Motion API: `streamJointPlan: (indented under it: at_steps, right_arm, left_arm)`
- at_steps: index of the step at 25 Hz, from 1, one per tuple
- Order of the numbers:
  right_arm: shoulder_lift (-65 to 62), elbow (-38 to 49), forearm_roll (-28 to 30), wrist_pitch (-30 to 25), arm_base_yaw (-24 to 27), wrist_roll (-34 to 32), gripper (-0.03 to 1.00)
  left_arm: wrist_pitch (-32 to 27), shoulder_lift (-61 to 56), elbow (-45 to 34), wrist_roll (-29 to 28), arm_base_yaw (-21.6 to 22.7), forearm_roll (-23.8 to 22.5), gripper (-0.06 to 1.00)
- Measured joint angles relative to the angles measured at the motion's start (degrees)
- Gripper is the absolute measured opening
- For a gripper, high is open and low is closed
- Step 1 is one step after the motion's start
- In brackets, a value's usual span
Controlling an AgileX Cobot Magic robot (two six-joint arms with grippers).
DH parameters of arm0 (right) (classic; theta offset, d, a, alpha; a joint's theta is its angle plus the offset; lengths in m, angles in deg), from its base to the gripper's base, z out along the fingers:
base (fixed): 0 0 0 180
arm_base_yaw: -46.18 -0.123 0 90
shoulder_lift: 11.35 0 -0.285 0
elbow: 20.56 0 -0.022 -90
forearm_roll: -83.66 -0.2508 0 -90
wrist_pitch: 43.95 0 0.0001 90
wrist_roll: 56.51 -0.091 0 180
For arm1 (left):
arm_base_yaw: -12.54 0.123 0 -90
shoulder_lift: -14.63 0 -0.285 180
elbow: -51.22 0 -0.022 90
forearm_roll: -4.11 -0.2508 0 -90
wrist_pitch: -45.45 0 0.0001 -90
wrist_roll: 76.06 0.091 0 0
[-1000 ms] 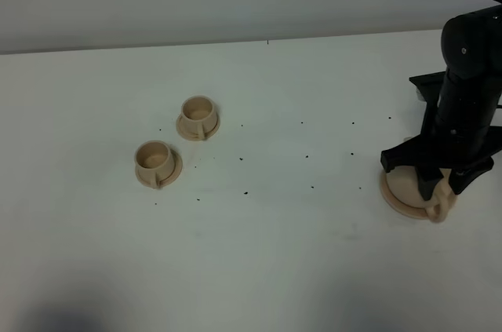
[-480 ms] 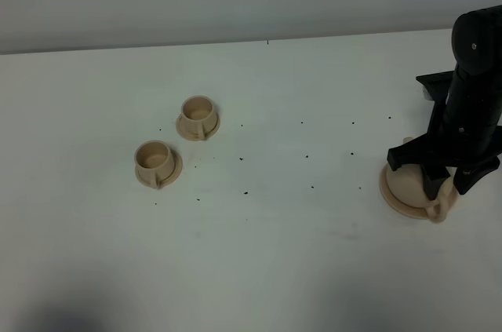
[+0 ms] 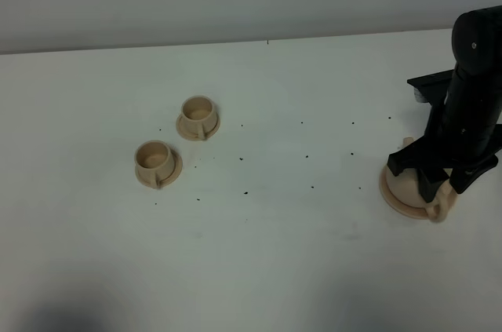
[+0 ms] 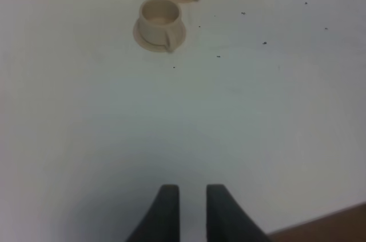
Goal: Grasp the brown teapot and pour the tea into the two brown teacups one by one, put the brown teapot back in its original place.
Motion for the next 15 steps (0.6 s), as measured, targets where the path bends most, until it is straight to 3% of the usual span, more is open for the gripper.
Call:
streamJointPlan:
  at_steps: [9, 15]
  right_arm:
    - [0.0, 0.0, 1.8, -2.6, 0.1, 0.4, 0.45]
    - [0.0, 0.0, 0.4, -5.7, 0.1, 3.1, 0.64]
  left_arm:
    - [0.0, 0.0, 0.0, 0.0, 0.0, 0.0, 0.15]
    - [0.0, 0.0, 0.0, 0.0, 0.0, 0.0, 0.16]
